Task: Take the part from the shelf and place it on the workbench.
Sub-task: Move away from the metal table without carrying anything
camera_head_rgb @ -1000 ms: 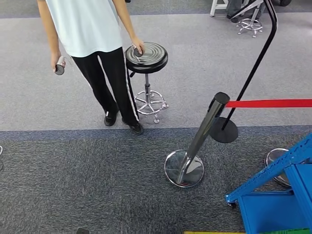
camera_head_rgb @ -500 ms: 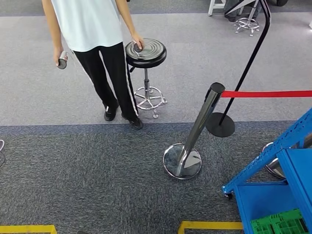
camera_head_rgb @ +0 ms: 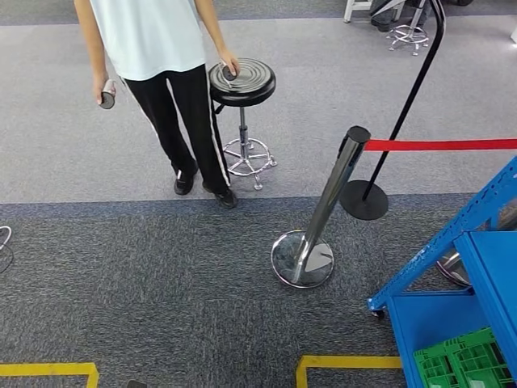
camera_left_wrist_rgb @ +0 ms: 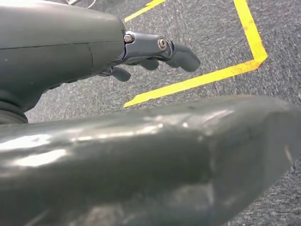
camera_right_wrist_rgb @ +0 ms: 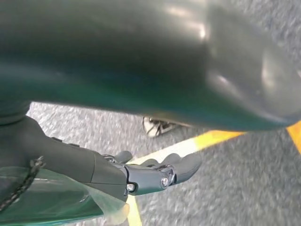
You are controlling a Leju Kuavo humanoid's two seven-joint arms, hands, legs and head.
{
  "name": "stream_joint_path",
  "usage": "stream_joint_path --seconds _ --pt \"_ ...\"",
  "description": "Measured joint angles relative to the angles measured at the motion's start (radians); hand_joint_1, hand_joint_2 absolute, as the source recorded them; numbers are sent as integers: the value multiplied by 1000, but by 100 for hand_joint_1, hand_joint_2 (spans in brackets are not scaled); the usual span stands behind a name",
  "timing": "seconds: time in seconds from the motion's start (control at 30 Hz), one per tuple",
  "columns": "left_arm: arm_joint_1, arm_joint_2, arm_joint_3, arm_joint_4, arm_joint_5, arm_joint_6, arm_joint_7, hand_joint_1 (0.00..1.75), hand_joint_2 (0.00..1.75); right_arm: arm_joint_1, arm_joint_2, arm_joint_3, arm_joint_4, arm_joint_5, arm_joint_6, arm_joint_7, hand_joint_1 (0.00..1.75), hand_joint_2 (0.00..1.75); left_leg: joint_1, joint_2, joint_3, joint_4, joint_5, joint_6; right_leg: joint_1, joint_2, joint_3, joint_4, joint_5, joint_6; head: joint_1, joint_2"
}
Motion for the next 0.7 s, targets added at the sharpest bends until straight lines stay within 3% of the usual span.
stream_joint_path --seconds 0.13,0.37,0.7 --pt "0 0 0 -1 -7 -2 0 0 0 2 0 0 0 0 1 -4 0 0 3 0 -4 0 4 0 4 0 -4 3 1 -3 0 0" --pt "1 0 0 -2 -18 -3 0 0 0 1 0 1 0 0 2 -7 0 0 9 -1 -7 -1 8 -17 9 -1 -11 6 1 -13 1 0" --pt "2 0 -1 -2 -21 -3 10 0 0 2 0 9 0 0 6 -15 0 0 8 -1 -11 1 9 -18 7 -1 -11 6 4 -14 1 0"
